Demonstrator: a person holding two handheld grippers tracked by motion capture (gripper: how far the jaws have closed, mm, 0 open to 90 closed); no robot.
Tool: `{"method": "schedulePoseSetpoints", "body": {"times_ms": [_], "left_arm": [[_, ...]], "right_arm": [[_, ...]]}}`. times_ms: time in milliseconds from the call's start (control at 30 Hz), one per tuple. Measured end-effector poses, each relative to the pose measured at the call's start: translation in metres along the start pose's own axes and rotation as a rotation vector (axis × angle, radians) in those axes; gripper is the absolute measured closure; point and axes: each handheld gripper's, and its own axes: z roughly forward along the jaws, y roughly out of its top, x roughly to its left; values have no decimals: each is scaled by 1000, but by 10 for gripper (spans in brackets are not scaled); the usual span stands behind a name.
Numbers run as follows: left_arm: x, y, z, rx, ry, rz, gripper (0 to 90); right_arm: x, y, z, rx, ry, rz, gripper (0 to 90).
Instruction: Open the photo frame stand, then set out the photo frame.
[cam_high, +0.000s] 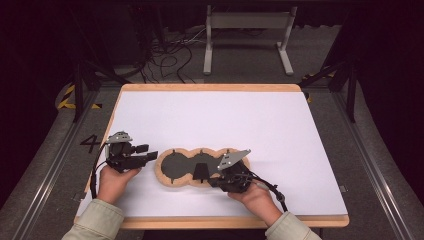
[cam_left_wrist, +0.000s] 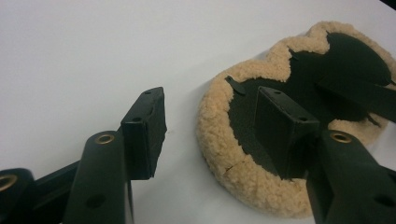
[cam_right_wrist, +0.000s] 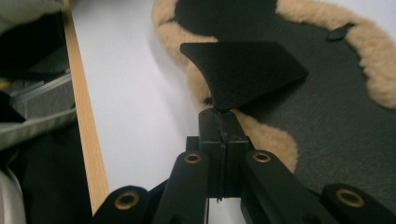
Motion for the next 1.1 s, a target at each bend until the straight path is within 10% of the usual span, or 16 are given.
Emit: {"method": "schedulePoseSetpoints", "body": {"times_ms": [267, 533, 1100], "left_arm": [[-1, 0, 4, 31, -13, -5, 459], [-6, 1, 7, 75, -23, 3, 461], [-24, 7, 3, 133, -44, 18, 431]], "right_arm": [[-3, 5, -4, -94, -18, 37, 900], [-3, 4, -12, -78, -7, 10, 856], [-29, -1, -68, -111, -147, 85, 667]]}}
